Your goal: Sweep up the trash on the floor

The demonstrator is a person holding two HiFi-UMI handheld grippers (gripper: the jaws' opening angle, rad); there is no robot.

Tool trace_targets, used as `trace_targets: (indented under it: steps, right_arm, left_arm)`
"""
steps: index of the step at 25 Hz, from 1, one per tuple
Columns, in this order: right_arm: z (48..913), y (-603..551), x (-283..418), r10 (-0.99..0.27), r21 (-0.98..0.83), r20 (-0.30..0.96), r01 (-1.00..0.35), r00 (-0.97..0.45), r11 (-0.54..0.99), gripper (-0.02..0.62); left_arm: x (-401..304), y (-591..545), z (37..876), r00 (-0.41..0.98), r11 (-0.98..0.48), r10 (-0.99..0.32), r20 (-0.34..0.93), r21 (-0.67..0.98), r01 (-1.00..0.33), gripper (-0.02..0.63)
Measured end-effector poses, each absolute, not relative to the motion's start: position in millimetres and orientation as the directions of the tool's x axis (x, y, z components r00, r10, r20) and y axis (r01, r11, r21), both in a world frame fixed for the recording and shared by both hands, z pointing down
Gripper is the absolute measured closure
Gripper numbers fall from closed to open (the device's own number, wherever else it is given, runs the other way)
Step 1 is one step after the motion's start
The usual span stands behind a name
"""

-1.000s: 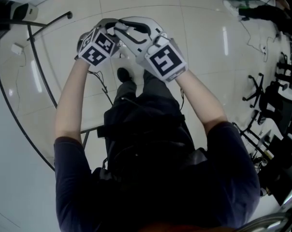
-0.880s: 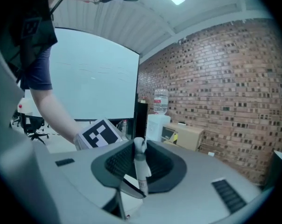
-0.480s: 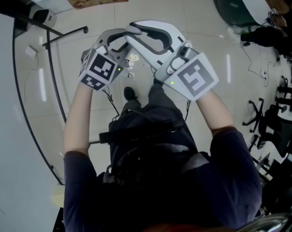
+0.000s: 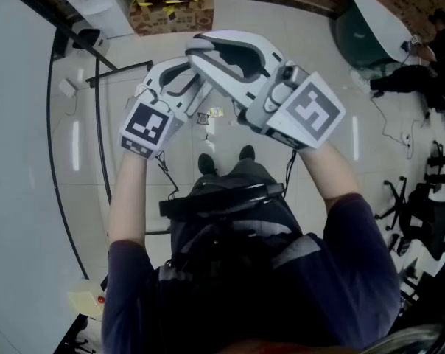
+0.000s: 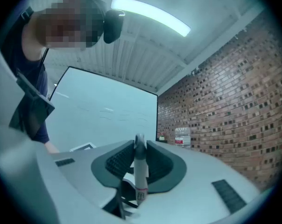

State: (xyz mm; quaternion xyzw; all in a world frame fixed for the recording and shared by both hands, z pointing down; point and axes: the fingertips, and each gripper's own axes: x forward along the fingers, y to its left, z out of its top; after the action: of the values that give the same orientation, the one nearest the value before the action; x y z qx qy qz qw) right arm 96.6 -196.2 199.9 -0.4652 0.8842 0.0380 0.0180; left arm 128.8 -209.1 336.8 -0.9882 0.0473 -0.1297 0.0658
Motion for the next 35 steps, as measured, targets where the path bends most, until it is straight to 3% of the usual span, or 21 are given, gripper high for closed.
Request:
trace_targets:
  steps: [6, 15, 28, 35]
  right_arm:
    - [172.8, -158.4, 106.6, -0.816, 0.014, -0.154, -0.827, -0.557, 0.562, 0.497]
    - [185.2, -89.2, 109.6, -0.775, -0.121, -0.140, -0.766, -0.616, 0.631, 0.497]
    - [162.3, 13.6, 86.8, -0.751, 0.130, -0.203, -0.777, -0.629, 0.616, 0.495]
    - [157.6, 21.5, 71.1, -0.785, 0.165, -0.210, -0.812, -0.583, 0.559, 0.489]
  left_arm:
    - [120.0, -169.1, 308.1, 0.960, -0.978, -0.168, 0.226, -0.160, -0.134, 0.514]
    - [109.9, -94.8, 320.1, 0.905, -0.946, -0.319, 0.283, -0.154, -0.285, 0.512]
    - [110.7, -5.6, 300.1, 0.868, -0.901, -0.435, 0.242, -0.116, -0.419, 0.518]
    - [96.2, 4.9, 293.5, 0.879, -0.911, -0.411, 0.241, -0.092, -0.401, 0.520]
